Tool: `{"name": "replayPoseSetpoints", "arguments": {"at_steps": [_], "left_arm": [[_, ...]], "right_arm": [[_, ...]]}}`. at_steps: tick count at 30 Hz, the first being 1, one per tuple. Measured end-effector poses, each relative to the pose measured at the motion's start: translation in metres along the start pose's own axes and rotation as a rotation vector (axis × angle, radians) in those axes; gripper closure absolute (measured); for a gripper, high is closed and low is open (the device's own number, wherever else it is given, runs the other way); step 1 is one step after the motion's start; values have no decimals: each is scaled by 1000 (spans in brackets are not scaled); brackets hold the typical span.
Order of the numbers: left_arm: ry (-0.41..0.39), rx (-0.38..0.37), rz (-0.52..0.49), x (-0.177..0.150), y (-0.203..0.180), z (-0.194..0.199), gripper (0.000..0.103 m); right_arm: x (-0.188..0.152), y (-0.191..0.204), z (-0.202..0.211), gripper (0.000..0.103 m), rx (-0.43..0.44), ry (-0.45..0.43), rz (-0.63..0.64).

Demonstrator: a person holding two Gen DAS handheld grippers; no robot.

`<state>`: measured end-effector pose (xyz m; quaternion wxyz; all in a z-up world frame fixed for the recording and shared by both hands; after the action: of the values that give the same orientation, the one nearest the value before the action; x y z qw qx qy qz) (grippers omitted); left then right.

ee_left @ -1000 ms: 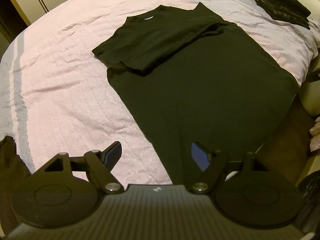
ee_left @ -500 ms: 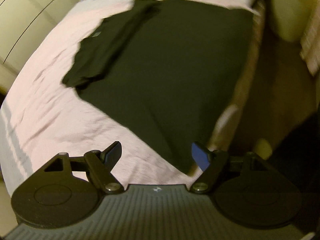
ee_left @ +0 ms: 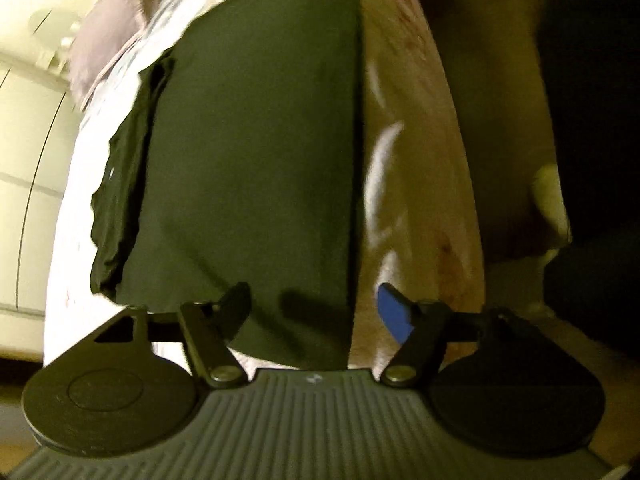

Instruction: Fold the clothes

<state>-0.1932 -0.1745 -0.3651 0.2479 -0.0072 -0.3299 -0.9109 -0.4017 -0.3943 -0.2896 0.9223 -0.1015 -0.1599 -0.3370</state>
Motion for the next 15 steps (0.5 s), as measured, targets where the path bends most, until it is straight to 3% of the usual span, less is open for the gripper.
{"name": "replayPoseSetpoints", "arguments": {"at_steps": [4, 6, 8, 9, 11, 15], "left_arm": [[-3, 55, -44, -6, -5, -12, 41], [-2, 45, -17, -7, -3, -12, 52], [-3, 28, 24, -7, 0, -9, 75], [-3, 18, 51, -7, 2, -7, 80], [-3, 2, 148, -6, 10, 1, 91], [20, -1, 465, -6, 26, 10, 96]], "right_arm": [[-3, -8, -6, 23, -2, 10, 46], [-4, -14, -7, 23, 5, -8, 78], [-5, -19, -8, 23, 12, -26, 110], [-6, -22, -9, 23, 15, -35, 126], [-8, -27, -11, 23, 26, -60, 175], [-20, -21, -19, 23, 78, -165, 404]]}}
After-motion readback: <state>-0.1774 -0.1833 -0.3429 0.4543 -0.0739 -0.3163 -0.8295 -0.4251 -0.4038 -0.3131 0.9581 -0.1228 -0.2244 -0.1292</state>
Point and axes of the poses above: each gripper's, at about its wrist camera, not at the fingertips, and z roughly against the way its jaws point, y to its left, x to its top, the point moved 7 cm from there along -z, roughly the way its jaws point
